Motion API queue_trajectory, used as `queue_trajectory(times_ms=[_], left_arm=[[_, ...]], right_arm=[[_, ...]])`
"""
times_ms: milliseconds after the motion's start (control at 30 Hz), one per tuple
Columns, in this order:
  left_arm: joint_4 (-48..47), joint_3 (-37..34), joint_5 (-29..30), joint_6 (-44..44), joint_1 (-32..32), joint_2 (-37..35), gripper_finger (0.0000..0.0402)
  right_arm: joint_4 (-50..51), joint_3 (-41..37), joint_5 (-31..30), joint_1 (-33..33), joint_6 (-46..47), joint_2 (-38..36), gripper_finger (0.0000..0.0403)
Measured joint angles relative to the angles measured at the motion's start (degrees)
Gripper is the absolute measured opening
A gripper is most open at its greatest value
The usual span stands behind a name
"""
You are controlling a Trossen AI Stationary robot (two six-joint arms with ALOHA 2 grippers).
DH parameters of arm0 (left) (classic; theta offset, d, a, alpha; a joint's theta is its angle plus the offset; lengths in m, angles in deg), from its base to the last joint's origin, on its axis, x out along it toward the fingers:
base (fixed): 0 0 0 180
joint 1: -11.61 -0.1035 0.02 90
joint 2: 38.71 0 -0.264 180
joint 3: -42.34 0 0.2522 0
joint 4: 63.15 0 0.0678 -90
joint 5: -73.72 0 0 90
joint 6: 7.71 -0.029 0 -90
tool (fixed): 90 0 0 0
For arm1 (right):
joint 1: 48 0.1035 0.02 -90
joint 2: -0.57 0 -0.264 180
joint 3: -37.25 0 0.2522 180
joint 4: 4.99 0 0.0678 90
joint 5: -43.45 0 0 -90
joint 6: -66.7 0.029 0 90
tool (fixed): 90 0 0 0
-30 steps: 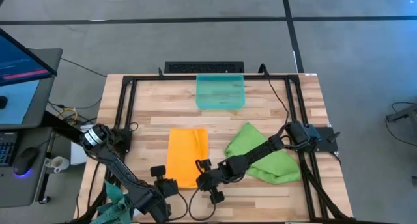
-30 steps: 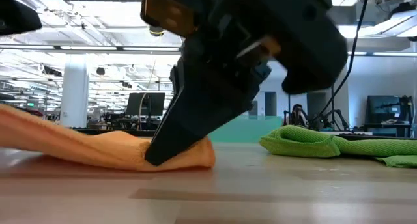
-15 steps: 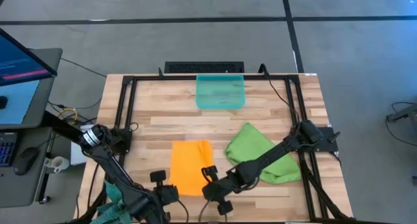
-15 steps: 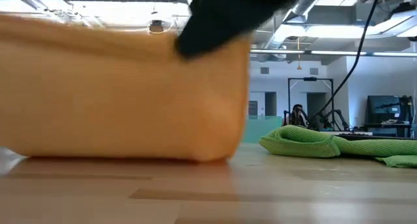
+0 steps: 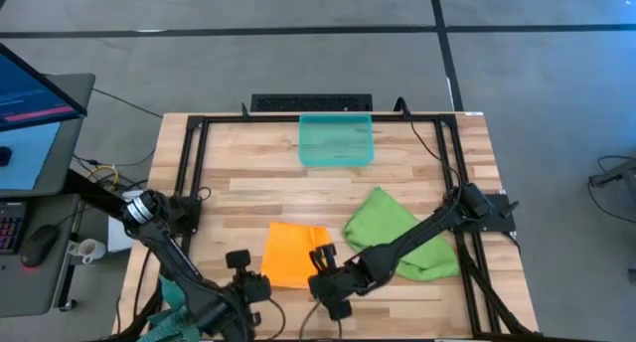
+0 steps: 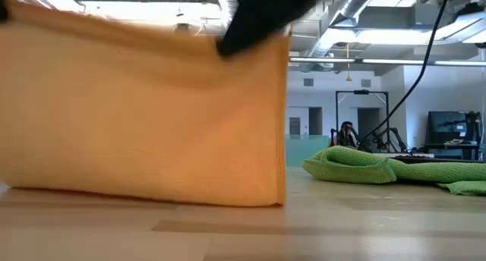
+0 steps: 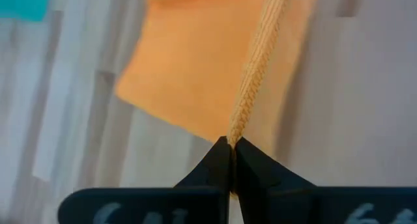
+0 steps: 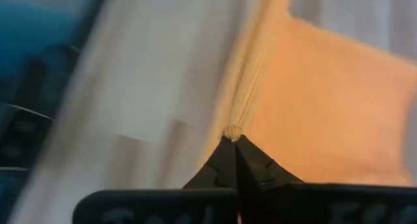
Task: Roll microfiber towels into tight, uniform cylinder then place into a basket
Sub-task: Fold the orange microfiber towel
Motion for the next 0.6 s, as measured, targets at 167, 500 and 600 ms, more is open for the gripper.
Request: queue_trajectory(times_ms=[167, 500, 600], left_arm=[[-0.61, -4.38, -0.97, 0.53, -3.15, 0.02, 0.0], [0.4, -8.77, 0.52, 1.76, -8.46, 0.02, 0.0], [0.85, -9.44, 0.32, 0.52, -10.27, 0.02, 0.0]], right_arm=[[3.38, -0.07, -3.34, -3.56, 3.72, 0.12, 0.0005], [4.73, -3.25, -3.75, -8.39, 11.53, 0.13, 0.0005], [4.47, -4.31, -4.87, -9.38, 12.15, 0.1, 0.0004]])
